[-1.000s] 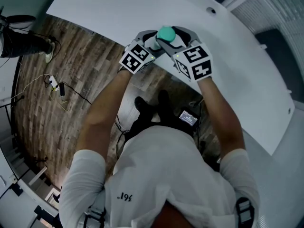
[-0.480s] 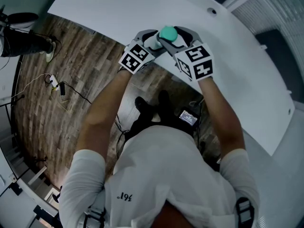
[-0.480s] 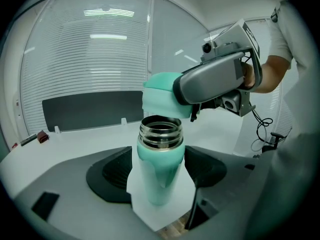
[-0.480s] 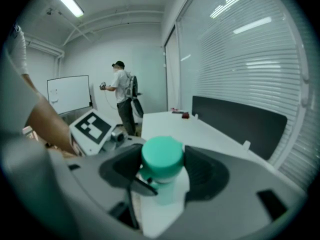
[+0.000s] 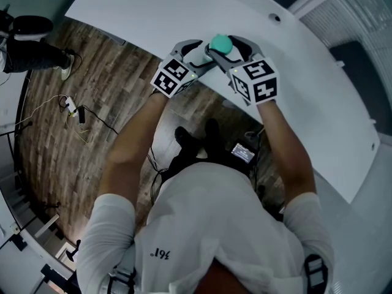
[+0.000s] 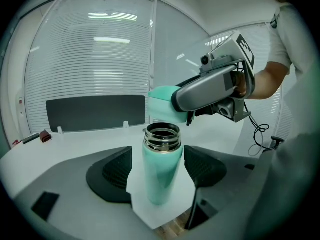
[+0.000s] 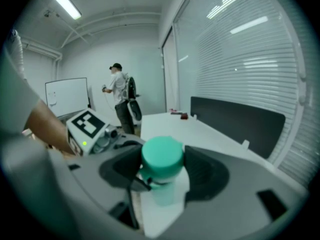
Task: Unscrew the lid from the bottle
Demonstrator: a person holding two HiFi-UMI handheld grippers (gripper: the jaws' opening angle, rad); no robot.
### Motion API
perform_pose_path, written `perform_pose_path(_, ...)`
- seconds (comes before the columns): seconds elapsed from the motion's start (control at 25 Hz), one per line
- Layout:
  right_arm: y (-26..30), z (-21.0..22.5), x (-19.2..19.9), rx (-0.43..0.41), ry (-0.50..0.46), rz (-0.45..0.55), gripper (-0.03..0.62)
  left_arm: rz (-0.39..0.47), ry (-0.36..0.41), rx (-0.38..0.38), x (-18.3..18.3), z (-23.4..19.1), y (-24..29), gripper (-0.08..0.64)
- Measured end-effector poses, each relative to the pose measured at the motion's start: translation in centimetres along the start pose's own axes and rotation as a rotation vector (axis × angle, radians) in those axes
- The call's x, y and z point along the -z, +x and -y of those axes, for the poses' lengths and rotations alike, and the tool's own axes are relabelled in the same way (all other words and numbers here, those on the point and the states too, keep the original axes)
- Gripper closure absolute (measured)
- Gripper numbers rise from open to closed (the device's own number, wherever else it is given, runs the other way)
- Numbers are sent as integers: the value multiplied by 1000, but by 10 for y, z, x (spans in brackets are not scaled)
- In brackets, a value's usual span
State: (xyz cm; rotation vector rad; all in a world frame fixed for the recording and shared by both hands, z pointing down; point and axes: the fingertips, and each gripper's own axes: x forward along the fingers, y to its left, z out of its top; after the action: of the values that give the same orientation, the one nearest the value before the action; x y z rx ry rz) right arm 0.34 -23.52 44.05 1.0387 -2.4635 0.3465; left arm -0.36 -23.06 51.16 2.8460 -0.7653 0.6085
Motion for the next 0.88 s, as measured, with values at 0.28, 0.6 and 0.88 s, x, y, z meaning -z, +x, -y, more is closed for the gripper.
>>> perform_pose_path(0.28, -14, 0, -17, 2, 7, 45, 310, 86, -37, 22, -25, 4, -22, 229)
perform_pose_path(0.6, -36, 2, -42, 10, 33, 109, 310, 204, -85, 40, -62, 6, -54, 230)
perform_pose_path(0.88, -54, 0, -63, 21, 53, 158, 310, 306, -163, 29, -90, 3, -84, 232)
